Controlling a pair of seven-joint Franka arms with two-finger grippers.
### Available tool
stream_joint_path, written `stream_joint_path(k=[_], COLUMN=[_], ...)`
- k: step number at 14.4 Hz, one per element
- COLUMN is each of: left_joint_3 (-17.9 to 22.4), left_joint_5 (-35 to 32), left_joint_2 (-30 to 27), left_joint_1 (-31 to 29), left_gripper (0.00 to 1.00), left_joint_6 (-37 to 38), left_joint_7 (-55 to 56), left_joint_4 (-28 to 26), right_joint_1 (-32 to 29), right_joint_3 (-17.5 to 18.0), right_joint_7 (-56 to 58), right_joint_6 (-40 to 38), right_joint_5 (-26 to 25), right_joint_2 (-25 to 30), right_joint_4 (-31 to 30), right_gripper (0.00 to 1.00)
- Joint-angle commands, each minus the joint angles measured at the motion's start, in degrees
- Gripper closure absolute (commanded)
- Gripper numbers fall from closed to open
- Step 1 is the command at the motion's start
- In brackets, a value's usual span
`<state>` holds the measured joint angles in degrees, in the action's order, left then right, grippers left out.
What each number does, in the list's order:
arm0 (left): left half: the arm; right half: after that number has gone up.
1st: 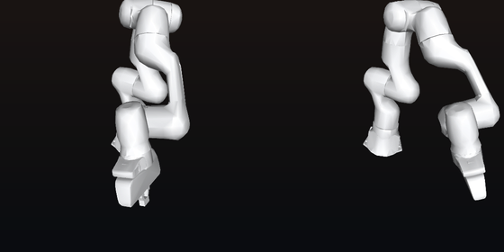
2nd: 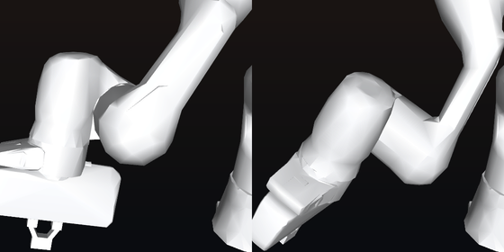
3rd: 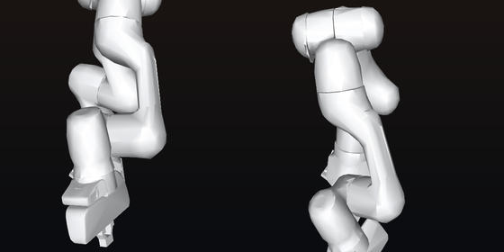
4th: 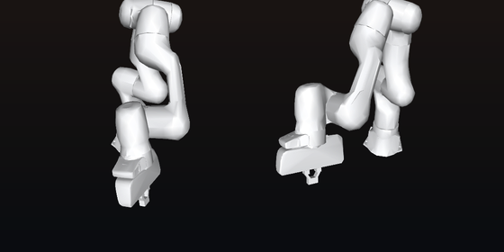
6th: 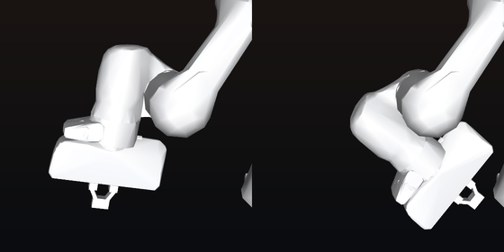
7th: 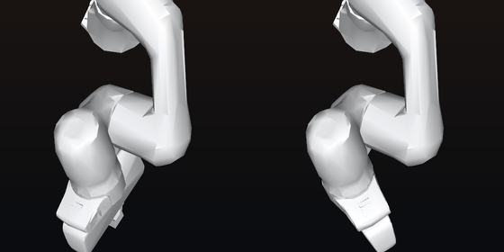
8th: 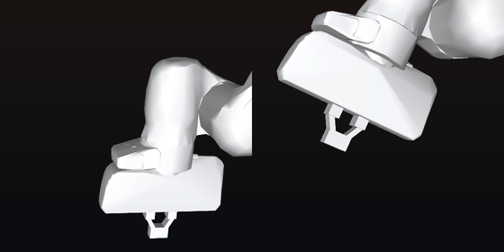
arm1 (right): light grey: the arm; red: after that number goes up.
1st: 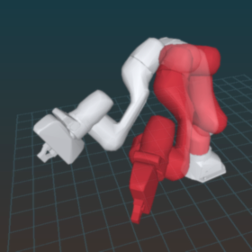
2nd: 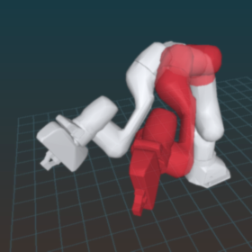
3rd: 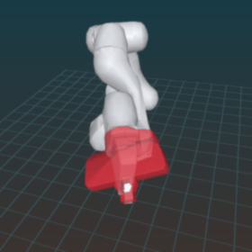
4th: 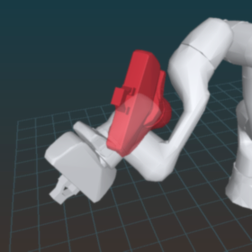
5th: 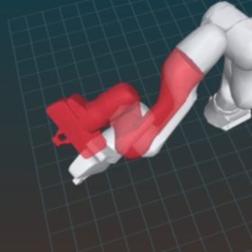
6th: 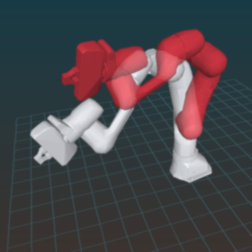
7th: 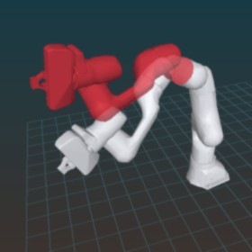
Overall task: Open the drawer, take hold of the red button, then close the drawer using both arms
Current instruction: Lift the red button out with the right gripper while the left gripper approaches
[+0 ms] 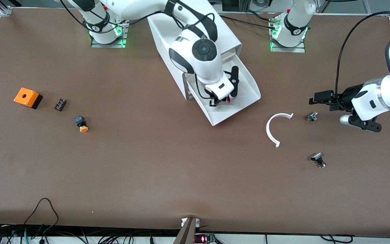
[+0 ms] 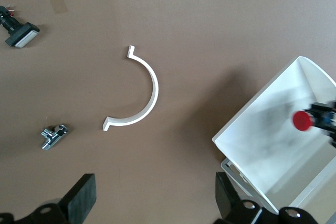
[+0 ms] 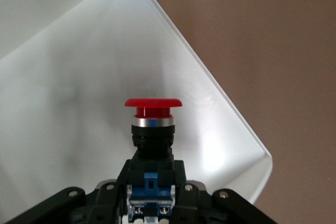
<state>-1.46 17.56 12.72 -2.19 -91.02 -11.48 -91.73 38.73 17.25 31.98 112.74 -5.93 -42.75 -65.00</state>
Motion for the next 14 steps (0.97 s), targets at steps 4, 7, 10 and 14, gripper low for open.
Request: stream_joint_path(k=[4,7,10,14], left_joint_3=[0.49,-0.21,-0.21,-4.24], left_joint_5=[0.28,-1.30,-1.39,-0.86], left_joint_2=[1.95,2.74,5.20,5.73], left_joint_1=[-0.36,1.13,5.61,7.02], left_gripper=[0.00,0.00,0.00,0.00], left_joint_6=[-2.92,-6.68,-18.46,-37.26], left_joint_7=[-0.56,1.88,12.85,16.13], left_joint_4=[-0.47,-1.52,-5.55,-16.28], right_joint_1=[-5.05,-11.90,-18.15,-25.70], right_joint_3=[1.12,1.03,0.77,-0.99], right_joint_7=[0.37,0.54,1.94,4.66], right_joint_6=[-6.21,-5.34,-4.90,3.52], right_joint_5=[1.79,1.80,1.10,0.83], right_joint_2=[6.89,7.94,7.77,7.07], right_joint_4=[0.75,-3.37,-7.23,-16.54], right_gripper=[0.71,0.70,0.70,0.66])
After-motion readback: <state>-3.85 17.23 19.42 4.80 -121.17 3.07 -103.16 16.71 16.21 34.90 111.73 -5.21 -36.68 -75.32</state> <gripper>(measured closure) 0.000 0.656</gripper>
